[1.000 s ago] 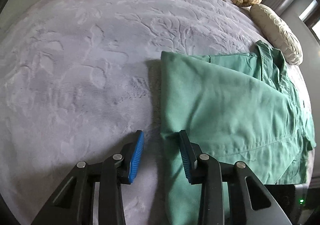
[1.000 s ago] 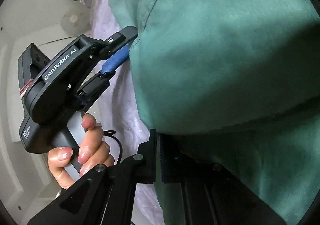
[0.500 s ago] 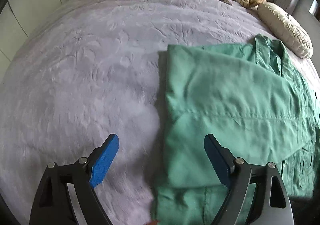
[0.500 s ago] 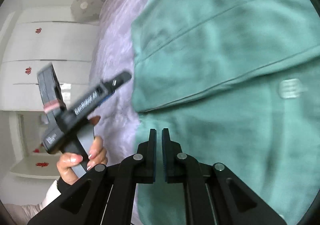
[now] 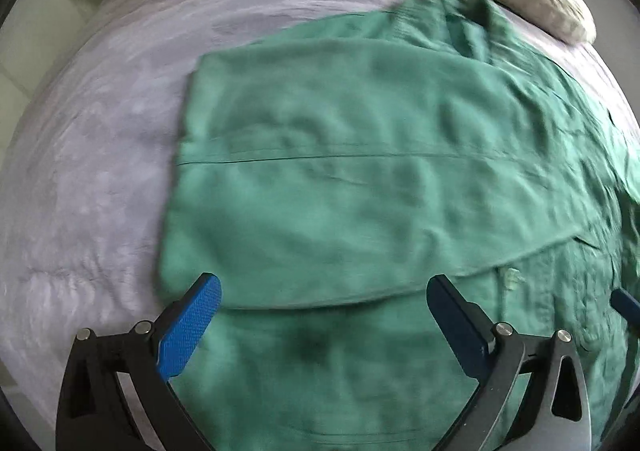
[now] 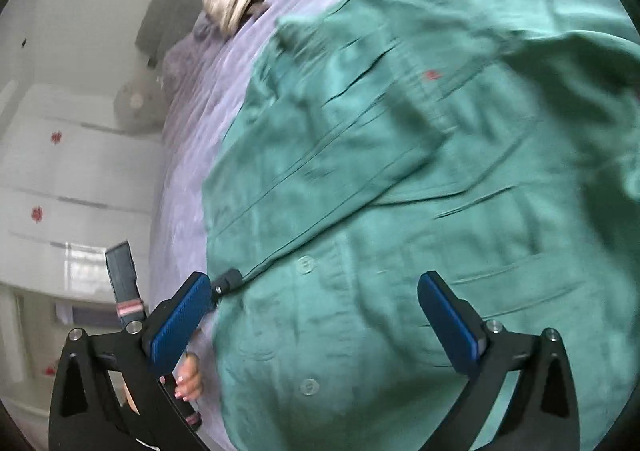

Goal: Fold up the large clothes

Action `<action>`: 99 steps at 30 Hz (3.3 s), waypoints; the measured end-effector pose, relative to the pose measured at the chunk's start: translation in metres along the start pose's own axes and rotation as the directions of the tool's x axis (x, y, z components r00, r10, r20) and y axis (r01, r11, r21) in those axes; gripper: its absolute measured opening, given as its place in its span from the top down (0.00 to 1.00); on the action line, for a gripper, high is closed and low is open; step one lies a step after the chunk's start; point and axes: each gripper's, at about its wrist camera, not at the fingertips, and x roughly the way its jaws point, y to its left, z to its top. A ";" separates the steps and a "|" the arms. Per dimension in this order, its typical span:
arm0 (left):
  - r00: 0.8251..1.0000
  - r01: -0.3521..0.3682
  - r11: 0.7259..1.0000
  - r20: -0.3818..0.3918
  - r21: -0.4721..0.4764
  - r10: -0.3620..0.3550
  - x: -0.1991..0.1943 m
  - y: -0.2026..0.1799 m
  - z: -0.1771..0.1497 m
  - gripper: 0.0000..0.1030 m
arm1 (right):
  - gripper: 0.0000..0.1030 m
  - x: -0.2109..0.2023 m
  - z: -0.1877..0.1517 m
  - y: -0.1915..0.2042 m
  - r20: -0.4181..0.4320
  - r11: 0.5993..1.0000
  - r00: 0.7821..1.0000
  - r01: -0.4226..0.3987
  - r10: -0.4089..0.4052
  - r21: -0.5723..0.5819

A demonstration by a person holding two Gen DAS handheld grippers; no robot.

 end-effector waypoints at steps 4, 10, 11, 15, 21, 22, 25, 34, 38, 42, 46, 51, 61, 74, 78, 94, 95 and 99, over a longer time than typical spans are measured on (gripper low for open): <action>0.999 0.042 0.998 -0.023 0.042 -0.041 0.004 -0.030 -0.002 0.00 | 0.00 -0.025 0.004 -0.033 0.012 0.998 1.000 -0.026 0.026 0.055; 0.997 0.070 0.993 -0.044 0.100 -0.066 0.007 -0.073 -0.004 0.00 | 0.00 -0.049 0.004 -0.058 0.022 0.997 1.000 -0.011 0.009 0.080; 0.996 0.077 0.991 -0.048 0.108 -0.072 0.008 -0.078 -0.003 0.00 | 0.00 -0.055 0.004 -0.064 0.026 0.996 1.000 -0.007 0.005 0.084; 0.995 0.087 0.986 -0.065 0.140 -0.079 0.011 -0.105 -0.002 0.00 | 0.00 -0.076 0.009 -0.083 0.050 0.994 0.999 -0.007 0.002 0.109; 0.993 0.096 0.985 -0.088 0.141 -0.084 0.015 -0.132 -0.002 0.00 | 0.00 -0.117 0.029 -0.115 0.088 0.991 0.996 0.012 -0.024 0.133; 0.992 0.097 0.985 -0.090 0.141 -0.084 0.015 -0.135 -0.003 0.00 | 0.00 -0.126 0.033 -0.120 0.105 0.991 0.994 0.031 -0.045 0.131; 0.991 0.099 0.984 -0.098 0.149 -0.085 0.016 -0.140 -0.002 0.00 | 0.00 -0.150 0.044 -0.137 0.144 0.985 0.984 0.085 -0.107 0.152; 0.993 0.086 0.980 -0.098 0.180 -0.069 0.015 -0.179 0.000 0.00 | 0.00 -0.200 0.065 -0.212 0.252 0.939 0.957 0.053 -0.145 0.341; 0.994 0.083 0.977 -0.084 0.198 -0.068 0.010 -0.207 0.007 0.00 | 0.00 -0.218 0.073 -0.235 0.306 0.919 0.942 0.007 -0.138 0.394; 0.993 0.110 0.974 -0.064 0.198 -0.099 0.002 -0.243 0.017 0.00 | 0.00 -0.237 0.086 -0.258 0.357 0.904 0.921 -0.016 -0.153 0.427; 0.991 0.133 0.971 -0.060 0.200 -0.123 -0.001 -0.269 0.021 0.00 | 0.00 -0.250 0.103 -0.281 0.406 0.886 0.900 -0.049 -0.162 0.461; 0.988 0.155 0.964 -0.054 0.216 -0.147 -0.006 -0.299 0.031 0.00 | 0.00 -0.258 0.124 -0.308 0.440 0.864 0.887 -0.106 -0.141 0.492; 0.988 0.154 0.964 -0.036 0.217 -0.149 -0.007 -0.316 0.034 0.00 | 0.01 -0.266 0.161 -0.332 0.543 0.829 0.836 -0.250 -0.076 0.501; 1.000 0.030 0.970 -0.014 0.242 -0.027 -0.002 -0.289 0.045 0.00 | 0.90 -0.267 0.178 -0.305 0.468 0.864 0.866 -0.092 -0.176 0.496; 1.000 0.012 0.977 -0.005 0.215 -0.012 -0.003 -0.264 0.043 0.00 | 0.90 -0.261 0.194 -0.243 0.438 0.938 0.877 0.039 -0.197 0.343; 0.998 -0.061 0.998 0.027 0.031 0.060 0.007 -0.103 0.036 0.00 | 0.90 -0.051 0.147 0.057 0.095 0.917 0.995 0.043 -0.005 -0.398; 0.998 -0.066 0.998 0.025 0.019 0.065 0.009 -0.093 0.037 0.00 | 0.90 -0.031 0.138 0.063 0.058 0.911 0.998 0.035 -0.013 -0.411; 0.996 -0.093 0.995 0.001 -0.046 0.093 0.021 -0.046 0.032 0.00 | 0.90 0.041 0.099 0.068 -0.059 0.896 0.993 0.070 -0.106 -0.439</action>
